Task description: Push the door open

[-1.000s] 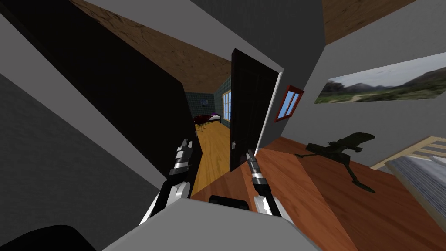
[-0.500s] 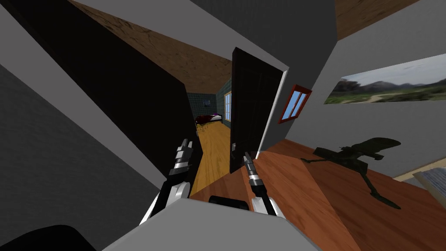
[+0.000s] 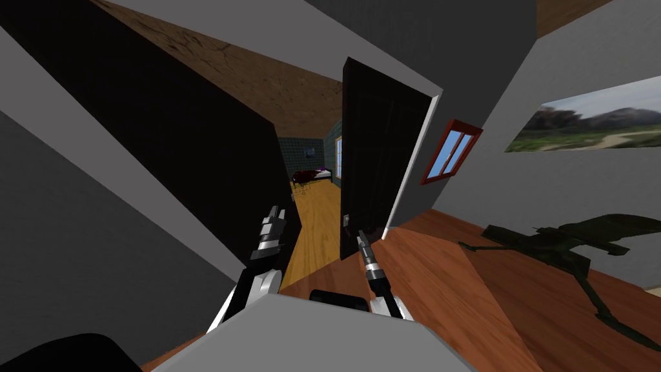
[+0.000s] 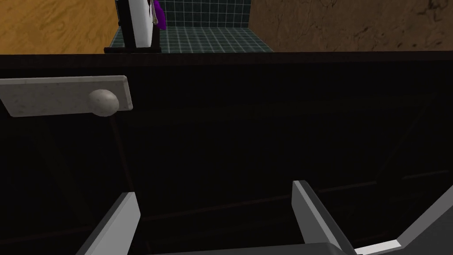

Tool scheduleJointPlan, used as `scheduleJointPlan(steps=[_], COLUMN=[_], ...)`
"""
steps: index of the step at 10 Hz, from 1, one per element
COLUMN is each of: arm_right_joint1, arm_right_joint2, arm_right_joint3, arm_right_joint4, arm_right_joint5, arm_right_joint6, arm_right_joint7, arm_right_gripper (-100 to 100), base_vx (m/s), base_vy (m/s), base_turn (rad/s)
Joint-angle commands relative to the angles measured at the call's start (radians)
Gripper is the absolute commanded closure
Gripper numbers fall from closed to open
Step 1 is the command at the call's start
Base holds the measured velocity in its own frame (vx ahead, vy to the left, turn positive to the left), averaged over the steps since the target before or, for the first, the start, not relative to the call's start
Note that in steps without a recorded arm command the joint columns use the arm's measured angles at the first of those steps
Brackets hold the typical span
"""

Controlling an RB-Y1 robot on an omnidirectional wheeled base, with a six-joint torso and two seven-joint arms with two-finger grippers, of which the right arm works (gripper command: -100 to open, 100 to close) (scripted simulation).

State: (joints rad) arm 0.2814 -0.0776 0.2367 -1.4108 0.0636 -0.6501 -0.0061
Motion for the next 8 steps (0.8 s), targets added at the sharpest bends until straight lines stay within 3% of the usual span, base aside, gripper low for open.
scheduleJointPlan(steps=[1,3,8], arm_right_joint1=[-0.011,-0.020,-0.060], arm_right_joint2=[0.001,0.000,0.002], arm_right_joint3=[0.011,0.019,0.058], arm_right_joint4=[0.041,0.074,0.217], arm_right_joint5=[-0.001,-0.001,-0.005], arm_right_joint6=[-0.008,-0.015,-0.046], arm_right_joint7=[-0.004,-0.008,-0.027], arm_right_gripper=[-100,-100,-100], base_vx=[0.031,0.038,0.065], base_vy=[-0.071,-0.069,-0.080], base_turn=[0.055,0.079,0.088])
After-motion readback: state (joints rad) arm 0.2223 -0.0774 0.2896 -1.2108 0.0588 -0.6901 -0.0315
